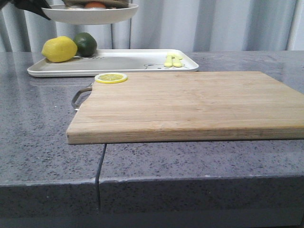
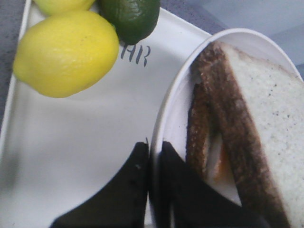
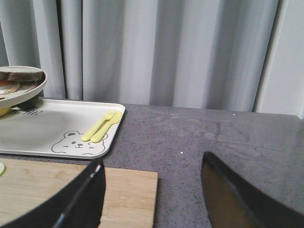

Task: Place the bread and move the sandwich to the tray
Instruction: 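Grasp the plate rim with the left gripper and lift it, then carry the plate with the left gripper and lower it onto the tray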

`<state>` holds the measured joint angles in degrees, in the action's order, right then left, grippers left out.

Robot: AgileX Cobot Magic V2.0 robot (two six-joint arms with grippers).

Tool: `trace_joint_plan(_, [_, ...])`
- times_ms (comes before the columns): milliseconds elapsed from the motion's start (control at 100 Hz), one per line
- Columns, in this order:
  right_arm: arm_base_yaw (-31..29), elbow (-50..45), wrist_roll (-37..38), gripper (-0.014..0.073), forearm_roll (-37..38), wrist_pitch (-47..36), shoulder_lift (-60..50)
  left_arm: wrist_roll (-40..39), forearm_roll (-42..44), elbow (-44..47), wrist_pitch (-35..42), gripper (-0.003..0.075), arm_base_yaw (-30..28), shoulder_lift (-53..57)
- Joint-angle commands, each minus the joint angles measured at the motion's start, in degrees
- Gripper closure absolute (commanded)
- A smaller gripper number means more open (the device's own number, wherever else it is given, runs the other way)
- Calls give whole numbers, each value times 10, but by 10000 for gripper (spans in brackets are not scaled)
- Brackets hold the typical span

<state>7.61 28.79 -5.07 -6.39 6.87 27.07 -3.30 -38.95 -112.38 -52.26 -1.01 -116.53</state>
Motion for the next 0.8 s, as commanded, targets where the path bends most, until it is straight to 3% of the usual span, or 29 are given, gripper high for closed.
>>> trace_joint_plan(0, [-3,15,-2,146,5,-52,0,6,-62,-50,14,740,5,10])
trace_joint_plan(790, [-3,15,-2,146,5,-55,0,42,-60,-82,40,740,38,-82])
